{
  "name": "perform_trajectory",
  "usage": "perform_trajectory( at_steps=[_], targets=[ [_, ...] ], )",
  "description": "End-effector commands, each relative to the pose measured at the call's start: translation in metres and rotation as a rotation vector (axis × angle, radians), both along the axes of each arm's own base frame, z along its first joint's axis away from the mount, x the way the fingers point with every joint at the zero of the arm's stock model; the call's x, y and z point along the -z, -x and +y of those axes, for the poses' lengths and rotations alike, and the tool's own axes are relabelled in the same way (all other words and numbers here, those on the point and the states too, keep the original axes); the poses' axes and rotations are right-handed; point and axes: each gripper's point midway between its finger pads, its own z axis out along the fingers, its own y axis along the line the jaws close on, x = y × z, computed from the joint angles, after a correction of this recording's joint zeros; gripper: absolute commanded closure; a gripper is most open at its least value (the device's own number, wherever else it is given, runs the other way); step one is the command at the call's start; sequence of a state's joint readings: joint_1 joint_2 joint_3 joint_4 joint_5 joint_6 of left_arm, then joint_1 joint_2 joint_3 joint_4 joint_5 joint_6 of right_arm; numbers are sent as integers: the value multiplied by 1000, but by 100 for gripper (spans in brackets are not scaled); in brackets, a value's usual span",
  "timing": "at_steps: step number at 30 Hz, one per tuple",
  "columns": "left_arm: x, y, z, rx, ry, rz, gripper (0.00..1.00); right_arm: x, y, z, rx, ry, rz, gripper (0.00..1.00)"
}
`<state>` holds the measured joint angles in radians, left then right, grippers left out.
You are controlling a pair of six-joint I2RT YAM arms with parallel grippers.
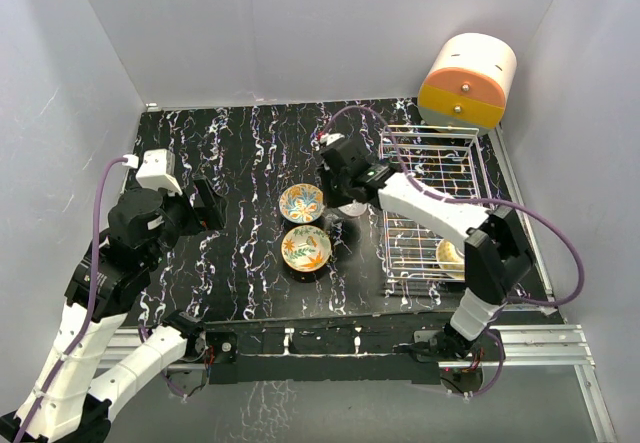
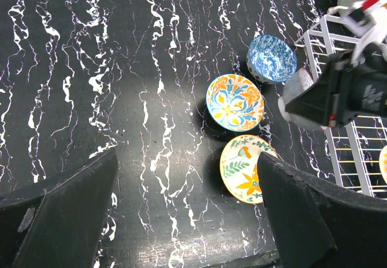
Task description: Load the bowls into the dish rack
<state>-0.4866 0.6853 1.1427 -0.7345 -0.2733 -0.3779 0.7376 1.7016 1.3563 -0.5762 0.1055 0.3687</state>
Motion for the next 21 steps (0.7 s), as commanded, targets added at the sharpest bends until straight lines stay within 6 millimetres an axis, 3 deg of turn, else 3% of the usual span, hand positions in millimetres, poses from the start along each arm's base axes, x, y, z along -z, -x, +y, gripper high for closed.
perform_trajectory(
  at_steps=[1,4,11,16,21],
  targets=[
    [-6,2,-1,8,9,-18,3,-109,-19,14,-48,-341,-134,92],
    [-6,2,-1,10,9,-17,3,-141,-21,4,-70,-491,-146,92],
    [-7,0,-5,25,12,-18,3,-191,-38,-55,-24,-697,-224,92],
    [-8,-2,-7,37,2,-13,3,-196,-49,-101,38,-817,-255,92],
    [-10,-2,-8,41,1,-10,3,-178,-50,-127,58,-979,-231,92]
  ],
)
